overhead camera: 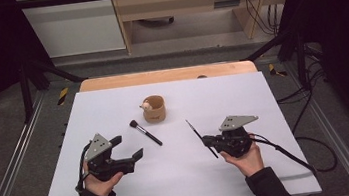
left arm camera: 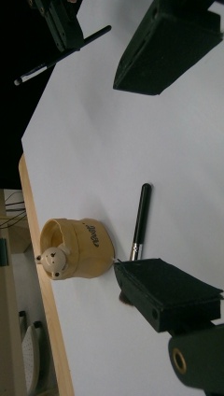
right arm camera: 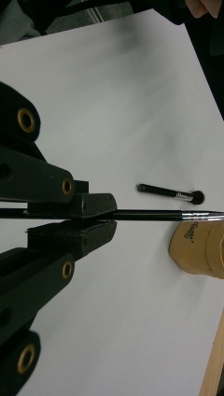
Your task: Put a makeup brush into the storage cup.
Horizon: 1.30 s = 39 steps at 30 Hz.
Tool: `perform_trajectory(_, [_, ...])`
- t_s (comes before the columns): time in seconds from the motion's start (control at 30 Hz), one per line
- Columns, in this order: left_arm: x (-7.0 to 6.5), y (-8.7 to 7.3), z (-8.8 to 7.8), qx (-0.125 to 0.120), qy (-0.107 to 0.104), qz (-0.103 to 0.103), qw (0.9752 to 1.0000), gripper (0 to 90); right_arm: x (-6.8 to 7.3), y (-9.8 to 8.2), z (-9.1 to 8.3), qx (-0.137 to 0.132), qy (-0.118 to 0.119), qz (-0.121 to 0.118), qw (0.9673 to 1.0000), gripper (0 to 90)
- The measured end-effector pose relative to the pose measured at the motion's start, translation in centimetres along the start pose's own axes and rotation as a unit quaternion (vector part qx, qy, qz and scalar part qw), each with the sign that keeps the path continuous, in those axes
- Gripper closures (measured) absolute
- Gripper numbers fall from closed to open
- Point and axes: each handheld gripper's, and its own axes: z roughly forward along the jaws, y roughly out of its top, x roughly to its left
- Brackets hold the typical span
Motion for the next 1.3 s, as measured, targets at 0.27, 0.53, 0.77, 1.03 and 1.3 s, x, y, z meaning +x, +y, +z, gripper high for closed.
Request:
perform_trajectory(0.27, [-0.7, 0.6, 0.3, -0.009, -0.007, -0.005, 0.9999, 10.8, 0.5, 0.2, 0.6, -0.006, 0.012, -0.005, 0.9999, 85.6])
perform_trajectory(0.53, [-1.3, 1.1, 0.7, -0.012, -0.014, -0.008, 0.9998, 11.0, 0.6, 0.3, 0.7, -0.015, 0.019, -0.004, 0.9997, 85.6])
perform_trajectory(0.77, [-1.9, 1.8, 1.4, -0.016, -0.024, -0.007, 0.9996, 11.0, 0.9, 0.5, 0.7, -0.025, 0.023, -0.008, 0.9994, 85.7])
perform_trajectory(1.03, [-3.0, 2.7, 2.4, -0.022, -0.039, -0.008, 0.9989, 11.1, 1.1, 0.7, 0.6, -0.030, 0.025, -0.008, 0.9992, 85.6])
perform_trajectory(1.3, [-3.8, 3.2, 3.2, -0.028, -0.052, -0.005, 0.9983, 11.1, 1.3, 0.7, 0.6, -0.033, 0.028, -0.009, 0.9990, 85.6])
